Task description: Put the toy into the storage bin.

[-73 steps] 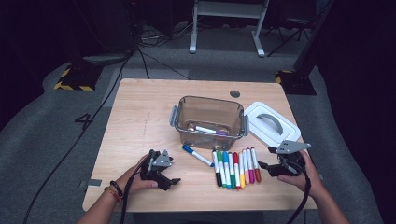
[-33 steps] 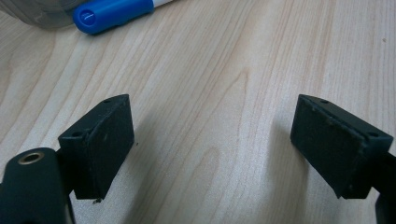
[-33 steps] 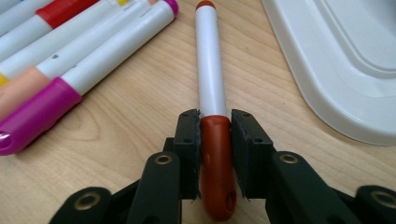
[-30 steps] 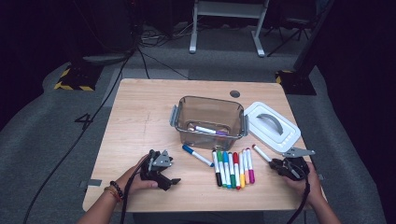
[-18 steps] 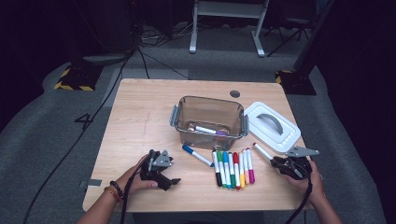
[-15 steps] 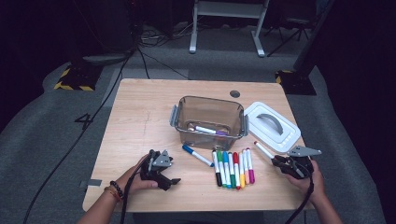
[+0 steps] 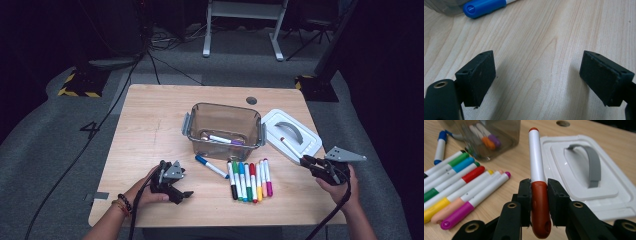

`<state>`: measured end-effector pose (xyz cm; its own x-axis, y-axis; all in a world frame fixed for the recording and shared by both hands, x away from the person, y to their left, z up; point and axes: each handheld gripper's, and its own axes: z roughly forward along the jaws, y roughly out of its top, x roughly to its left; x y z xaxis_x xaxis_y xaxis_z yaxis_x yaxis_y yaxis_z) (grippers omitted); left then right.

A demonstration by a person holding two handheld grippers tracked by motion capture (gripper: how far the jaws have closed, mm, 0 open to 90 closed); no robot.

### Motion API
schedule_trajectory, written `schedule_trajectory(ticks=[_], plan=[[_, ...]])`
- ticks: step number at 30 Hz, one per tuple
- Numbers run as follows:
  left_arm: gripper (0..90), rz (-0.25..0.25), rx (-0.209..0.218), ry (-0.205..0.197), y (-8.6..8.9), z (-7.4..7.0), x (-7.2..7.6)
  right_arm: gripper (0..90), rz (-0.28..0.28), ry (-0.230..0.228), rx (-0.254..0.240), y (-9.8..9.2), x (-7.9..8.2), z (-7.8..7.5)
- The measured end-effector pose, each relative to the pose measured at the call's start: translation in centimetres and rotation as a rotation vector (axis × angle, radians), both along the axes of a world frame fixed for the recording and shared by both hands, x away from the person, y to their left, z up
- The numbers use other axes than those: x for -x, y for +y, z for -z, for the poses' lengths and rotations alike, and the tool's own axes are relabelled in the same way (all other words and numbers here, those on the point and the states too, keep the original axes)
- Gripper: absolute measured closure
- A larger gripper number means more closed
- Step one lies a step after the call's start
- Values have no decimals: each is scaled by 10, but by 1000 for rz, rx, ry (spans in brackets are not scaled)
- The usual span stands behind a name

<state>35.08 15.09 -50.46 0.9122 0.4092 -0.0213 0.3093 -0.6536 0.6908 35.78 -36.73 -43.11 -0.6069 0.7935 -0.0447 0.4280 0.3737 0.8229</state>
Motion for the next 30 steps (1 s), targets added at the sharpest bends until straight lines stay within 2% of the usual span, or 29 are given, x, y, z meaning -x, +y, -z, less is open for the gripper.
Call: schedule_trajectory(ticks=[2,3,9,11,12,16,21,30], plan=[[139,0,0,0,0,0,0,737,-5,-16,2,0,-1,-6],[139,0,0,0,0,0,0,737,-21,-46,-1,2,-2,-17],[139,0,0,0,0,0,0,737,-52,-105,4,11,-10,-42],[139,1,0,0,0,0,0,737,-60,-113,1,13,-12,-46],[139,0,0,0,0,0,0,737,-80,-129,2,19,-16,-54],[138,1,0,0,0,0,0,737,-125,-142,13,32,-23,-66],[138,1,0,-1,0,0,0,737,-206,-154,30,59,-34,-80],[138,1,0,0,0,0,0,737,-286,-145,43,96,-54,-91]])
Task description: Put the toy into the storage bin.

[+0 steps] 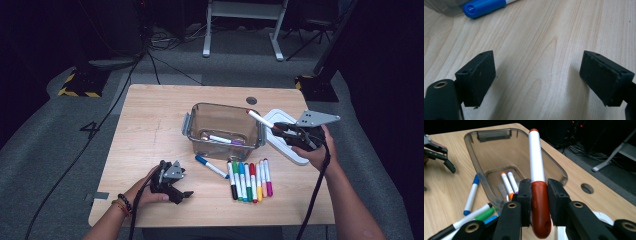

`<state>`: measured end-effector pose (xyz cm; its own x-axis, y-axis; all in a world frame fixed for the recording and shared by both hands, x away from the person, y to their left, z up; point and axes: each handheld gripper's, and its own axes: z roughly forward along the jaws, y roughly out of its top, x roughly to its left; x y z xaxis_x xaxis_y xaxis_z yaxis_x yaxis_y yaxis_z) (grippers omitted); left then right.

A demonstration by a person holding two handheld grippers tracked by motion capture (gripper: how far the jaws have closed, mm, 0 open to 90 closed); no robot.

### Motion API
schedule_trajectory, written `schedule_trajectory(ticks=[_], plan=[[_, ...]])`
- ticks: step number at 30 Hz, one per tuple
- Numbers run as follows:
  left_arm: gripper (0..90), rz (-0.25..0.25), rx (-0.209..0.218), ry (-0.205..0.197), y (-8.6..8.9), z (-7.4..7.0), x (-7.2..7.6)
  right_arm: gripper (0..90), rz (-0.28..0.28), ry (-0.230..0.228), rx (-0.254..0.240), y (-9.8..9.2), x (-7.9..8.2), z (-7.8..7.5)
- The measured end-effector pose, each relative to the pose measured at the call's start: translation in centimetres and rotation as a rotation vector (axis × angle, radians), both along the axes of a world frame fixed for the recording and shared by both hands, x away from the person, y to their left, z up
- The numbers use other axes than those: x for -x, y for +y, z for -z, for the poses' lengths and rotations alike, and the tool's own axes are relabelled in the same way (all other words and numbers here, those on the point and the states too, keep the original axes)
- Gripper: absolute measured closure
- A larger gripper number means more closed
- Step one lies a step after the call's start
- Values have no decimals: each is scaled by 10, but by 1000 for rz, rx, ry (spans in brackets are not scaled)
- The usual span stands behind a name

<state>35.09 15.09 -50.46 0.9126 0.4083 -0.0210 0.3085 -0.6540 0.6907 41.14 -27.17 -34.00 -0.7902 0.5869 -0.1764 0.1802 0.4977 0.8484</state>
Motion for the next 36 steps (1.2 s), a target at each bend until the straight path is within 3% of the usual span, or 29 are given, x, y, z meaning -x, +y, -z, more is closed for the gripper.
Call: schedule_trajectory(ticks=[13,21,22,24,33,36], plan=[[138,0,0,0,0,0,0,737,-93,41,39,45,-20,1],[138,0,0,0,0,0,0,737,-154,84,87,79,-39,8],[138,0,0,0,0,0,0,737,-163,95,125,88,-44,10],[138,0,0,0,0,0,0,737,-174,99,150,94,-48,13],[138,0,0,0,0,0,0,737,-225,153,216,114,-63,20],[138,0,0,0,0,0,0,736,-252,173,276,123,-67,26]])
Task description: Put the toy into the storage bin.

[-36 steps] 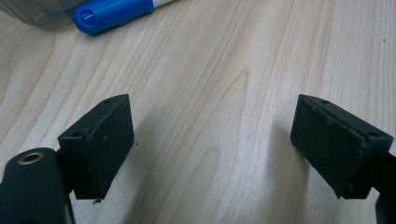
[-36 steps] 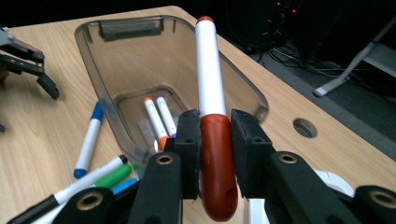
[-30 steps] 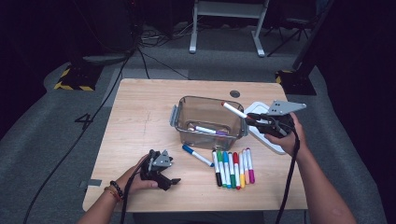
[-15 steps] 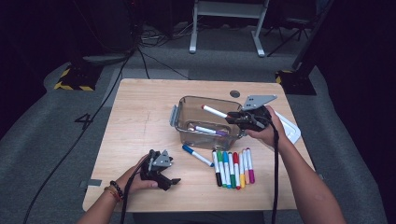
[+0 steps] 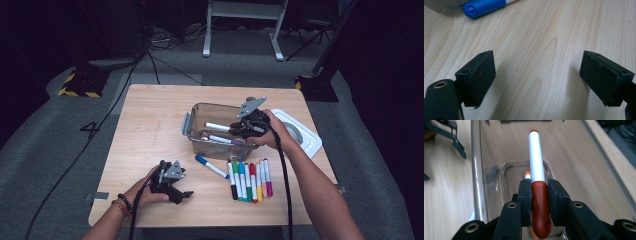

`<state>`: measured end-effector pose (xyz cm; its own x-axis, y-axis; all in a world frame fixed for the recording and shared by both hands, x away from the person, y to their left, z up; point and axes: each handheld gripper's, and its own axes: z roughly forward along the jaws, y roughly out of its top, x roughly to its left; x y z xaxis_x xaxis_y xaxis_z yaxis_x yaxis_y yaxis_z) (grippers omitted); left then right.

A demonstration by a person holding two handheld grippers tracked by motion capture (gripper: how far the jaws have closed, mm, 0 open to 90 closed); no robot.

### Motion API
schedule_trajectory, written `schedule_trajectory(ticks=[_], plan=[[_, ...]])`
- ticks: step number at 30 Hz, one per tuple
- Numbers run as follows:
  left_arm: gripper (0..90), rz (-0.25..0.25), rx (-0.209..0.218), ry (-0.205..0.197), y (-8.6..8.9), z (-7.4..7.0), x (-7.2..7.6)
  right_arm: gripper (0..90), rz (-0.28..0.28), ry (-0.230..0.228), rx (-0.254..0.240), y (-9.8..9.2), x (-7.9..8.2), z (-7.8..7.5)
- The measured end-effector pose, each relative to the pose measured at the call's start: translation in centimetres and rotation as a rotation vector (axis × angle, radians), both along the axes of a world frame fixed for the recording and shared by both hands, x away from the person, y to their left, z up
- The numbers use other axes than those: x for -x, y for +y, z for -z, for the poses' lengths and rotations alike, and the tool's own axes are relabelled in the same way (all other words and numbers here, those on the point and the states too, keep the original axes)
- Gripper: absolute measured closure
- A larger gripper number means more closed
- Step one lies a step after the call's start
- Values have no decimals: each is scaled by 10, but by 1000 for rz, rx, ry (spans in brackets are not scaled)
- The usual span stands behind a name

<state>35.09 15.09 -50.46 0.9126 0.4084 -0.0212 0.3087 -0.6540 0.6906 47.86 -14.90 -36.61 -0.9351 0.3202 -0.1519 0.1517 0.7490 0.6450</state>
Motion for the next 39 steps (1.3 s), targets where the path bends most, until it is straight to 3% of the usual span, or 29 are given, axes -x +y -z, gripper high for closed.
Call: schedule_trajectory(ticks=[11,19,26,34,37,39], plan=[[138,0,0,0,0,0,0,736,-82,88,134,14,-6,18],[138,0,0,0,0,0,0,736,-116,131,191,15,-7,24],[138,0,0,0,0,0,0,733,-93,137,209,13,-9,25],[138,0,0,0,0,0,0,633,-54,123,200,12,-11,25],[138,0,0,-1,0,0,0,614,-44,121,185,10,-11,24],[138,1,0,-1,0,0,0,593,-38,103,150,5,-11,20]])
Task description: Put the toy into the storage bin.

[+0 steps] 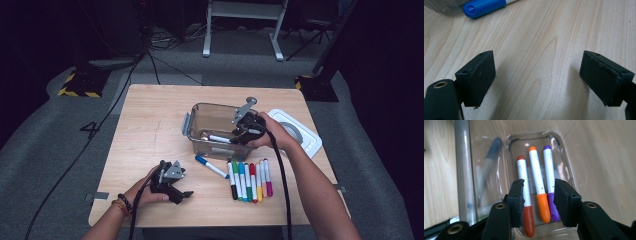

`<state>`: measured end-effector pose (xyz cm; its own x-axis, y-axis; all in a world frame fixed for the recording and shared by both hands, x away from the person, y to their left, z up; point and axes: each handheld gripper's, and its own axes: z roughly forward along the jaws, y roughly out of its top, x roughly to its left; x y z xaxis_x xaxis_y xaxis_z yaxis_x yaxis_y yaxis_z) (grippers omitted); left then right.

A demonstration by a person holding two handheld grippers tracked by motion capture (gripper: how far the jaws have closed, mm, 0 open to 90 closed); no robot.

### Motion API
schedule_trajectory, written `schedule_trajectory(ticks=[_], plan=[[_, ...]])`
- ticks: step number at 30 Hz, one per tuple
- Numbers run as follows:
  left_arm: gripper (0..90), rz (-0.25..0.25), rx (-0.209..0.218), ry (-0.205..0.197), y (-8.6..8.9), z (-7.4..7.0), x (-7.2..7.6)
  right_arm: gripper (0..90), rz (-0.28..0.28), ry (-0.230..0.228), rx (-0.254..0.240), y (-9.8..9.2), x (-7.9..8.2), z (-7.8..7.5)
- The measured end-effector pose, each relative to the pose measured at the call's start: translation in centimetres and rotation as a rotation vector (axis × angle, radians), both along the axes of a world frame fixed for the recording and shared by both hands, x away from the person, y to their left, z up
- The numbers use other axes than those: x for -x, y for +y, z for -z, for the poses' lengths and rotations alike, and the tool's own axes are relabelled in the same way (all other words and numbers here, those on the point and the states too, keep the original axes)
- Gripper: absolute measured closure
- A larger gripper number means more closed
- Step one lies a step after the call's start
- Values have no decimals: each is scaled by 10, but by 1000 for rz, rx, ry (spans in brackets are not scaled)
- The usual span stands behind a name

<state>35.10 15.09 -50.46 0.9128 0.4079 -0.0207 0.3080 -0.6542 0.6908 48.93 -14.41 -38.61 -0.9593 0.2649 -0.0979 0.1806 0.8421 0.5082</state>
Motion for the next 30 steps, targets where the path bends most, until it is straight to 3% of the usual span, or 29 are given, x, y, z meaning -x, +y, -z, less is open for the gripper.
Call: schedule_trajectory(ticks=[8,19,24,30], plan=[[138,0,0,0,0,0,0,511,85,-52,-124,-24,7,-20],[138,-1,0,1,0,0,0,429,242,-224,-245,-88,42,-61],[138,-1,0,1,0,0,0,402,289,-250,-272,-115,60,-60],[138,-1,0,0,0,0,0,371,305,-258,-291,-135,84,-41]])
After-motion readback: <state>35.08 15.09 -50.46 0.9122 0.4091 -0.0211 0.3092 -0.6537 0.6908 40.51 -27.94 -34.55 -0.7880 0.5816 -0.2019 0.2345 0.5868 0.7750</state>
